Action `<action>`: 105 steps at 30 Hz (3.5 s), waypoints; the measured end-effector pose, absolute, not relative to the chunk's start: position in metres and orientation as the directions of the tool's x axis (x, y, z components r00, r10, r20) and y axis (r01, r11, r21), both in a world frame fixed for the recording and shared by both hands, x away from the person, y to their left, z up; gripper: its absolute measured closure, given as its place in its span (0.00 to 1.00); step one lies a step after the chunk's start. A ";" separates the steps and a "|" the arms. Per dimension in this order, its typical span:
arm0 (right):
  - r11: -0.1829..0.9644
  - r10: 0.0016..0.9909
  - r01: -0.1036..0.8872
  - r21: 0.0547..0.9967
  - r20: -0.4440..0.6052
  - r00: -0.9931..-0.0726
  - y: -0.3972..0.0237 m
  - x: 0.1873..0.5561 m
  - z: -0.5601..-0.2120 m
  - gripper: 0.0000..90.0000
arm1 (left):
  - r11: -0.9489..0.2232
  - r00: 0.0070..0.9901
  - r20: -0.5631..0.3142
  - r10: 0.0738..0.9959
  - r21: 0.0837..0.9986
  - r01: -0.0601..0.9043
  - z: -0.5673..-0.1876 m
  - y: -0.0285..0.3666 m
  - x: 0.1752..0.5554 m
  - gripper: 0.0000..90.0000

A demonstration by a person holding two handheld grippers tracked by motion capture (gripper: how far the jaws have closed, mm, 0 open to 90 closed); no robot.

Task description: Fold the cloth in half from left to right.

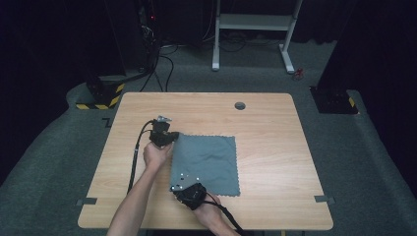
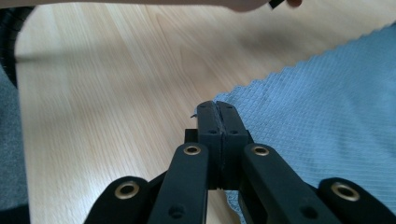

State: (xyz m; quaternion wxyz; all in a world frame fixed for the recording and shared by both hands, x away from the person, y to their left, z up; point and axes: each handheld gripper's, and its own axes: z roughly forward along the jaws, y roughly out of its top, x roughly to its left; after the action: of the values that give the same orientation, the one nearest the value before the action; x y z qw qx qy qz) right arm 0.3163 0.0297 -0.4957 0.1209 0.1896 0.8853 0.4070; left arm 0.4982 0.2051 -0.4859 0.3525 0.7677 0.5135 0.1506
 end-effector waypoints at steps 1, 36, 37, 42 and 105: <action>0.587 0.429 0.229 0.776 -0.059 -0.901 0.031 0.316 -0.494 1.00 | -0.212 0.416 -0.137 0.899 0.694 0.688 -0.481 0.210 0.496 1.00; 0.502 0.544 0.325 0.801 0.000 -0.839 -0.030 0.311 -0.496 1.00 | -0.280 0.498 -0.091 0.862 0.733 0.619 -0.485 0.141 0.504 1.00; 0.500 0.548 0.324 0.803 -0.004 -0.836 -0.033 0.311 -0.495 1.00 | -0.264 0.496 -0.110 0.861 0.737 0.622 -0.486 0.138 0.504 1.00; 0.495 0.558 0.336 0.801 0.003 -0.830 -0.046 0.310 -0.495 1.00 | -0.279 0.522 -0.112 0.846 0.741 0.610 -0.489 0.127 0.505 1.00; 0.435 0.739 0.477 0.764 0.001 -0.674 -0.129 0.306 -0.518 0.93 | -0.379 0.595 -0.068 0.801 0.712 0.591 -0.504 0.035 0.525 0.85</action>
State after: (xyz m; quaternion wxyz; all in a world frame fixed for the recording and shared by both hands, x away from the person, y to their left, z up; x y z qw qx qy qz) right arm 0.3057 -0.1293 -0.5178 0.1697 0.3664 0.8298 0.3852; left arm 0.5252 0.0348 -0.5044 0.3598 0.8174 0.4257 0.1455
